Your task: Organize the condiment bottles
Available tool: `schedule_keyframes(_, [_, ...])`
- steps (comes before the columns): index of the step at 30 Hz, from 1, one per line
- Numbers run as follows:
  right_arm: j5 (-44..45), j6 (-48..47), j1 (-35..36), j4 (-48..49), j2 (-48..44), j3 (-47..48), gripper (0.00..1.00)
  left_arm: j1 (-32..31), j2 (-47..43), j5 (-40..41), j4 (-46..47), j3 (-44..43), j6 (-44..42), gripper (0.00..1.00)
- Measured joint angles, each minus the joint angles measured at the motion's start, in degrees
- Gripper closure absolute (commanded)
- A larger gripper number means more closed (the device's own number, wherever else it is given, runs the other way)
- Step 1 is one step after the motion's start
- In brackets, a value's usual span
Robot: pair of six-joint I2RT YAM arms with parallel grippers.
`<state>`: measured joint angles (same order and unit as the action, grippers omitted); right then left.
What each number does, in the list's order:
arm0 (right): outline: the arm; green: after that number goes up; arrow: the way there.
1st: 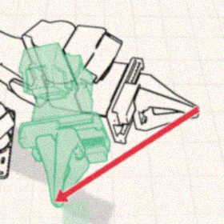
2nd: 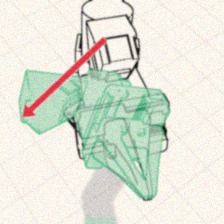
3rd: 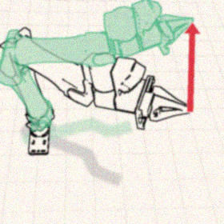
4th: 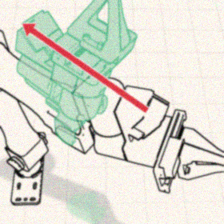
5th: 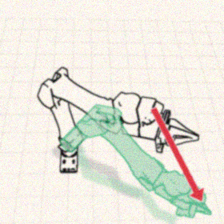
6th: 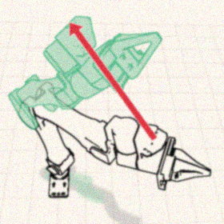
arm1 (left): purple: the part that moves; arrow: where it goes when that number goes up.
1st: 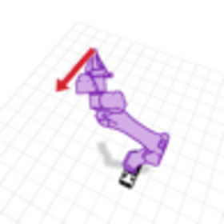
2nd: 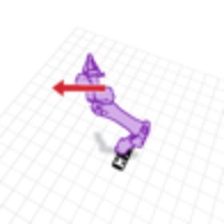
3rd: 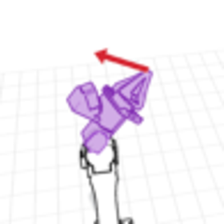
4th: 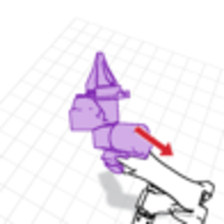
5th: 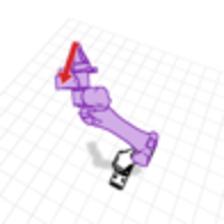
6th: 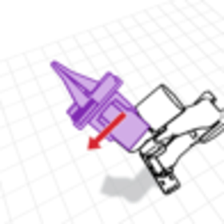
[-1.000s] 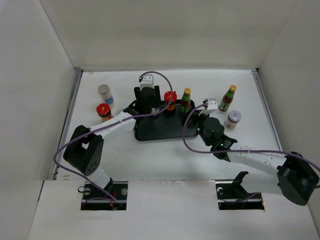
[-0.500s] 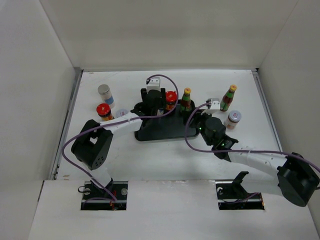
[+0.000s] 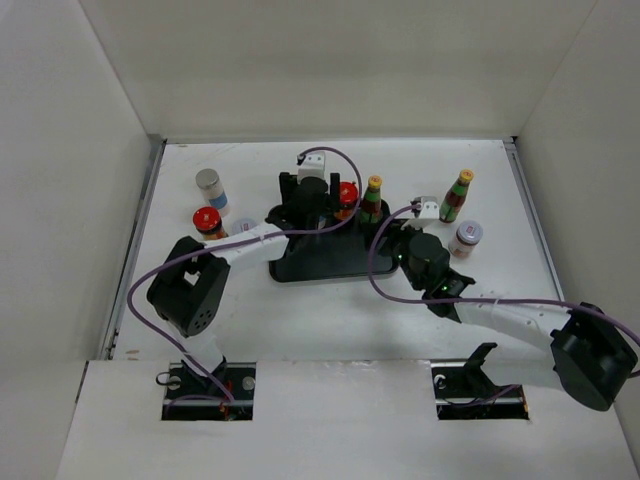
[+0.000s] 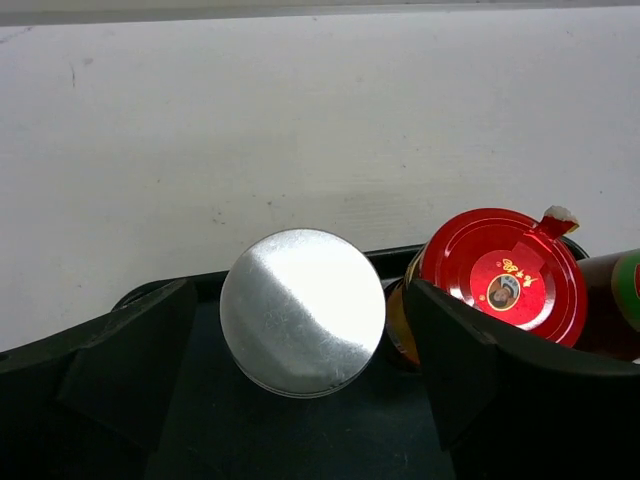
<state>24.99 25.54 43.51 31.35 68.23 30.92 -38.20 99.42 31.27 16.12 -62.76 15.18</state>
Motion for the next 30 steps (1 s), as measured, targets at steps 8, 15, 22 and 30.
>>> schedule_keyframes(8, [-0.33, 0.02, -0.04, -0.02, 0.07, 0.0, 0.31, 0.31, -10.86, 1.84, -2.71, 3.48, 0.85, 0.17])
schedule_keyframes(15, [-1.05, 0.15, -0.04, -0.13, 0.04, 0.0, 0.77, 2.38, -32.3, 6.51, -12.68, 15.21, 7.45, 0.3])
schedule_keyframes(22, [-1.33, 0.81, -0.04, -0.35, 0.17, 0.0, 0.43, 7.28, -36.46, 9.4, -23.43, 24.35, 12.76, 0.28])
schedule_keyframes(30, [-2.47, 0.85, 0.09, -0.74, 2.1, 0.37, 0.3, 10.51, -28.41, 9.53, -19.67, 26.82, 13.35, 0.26])
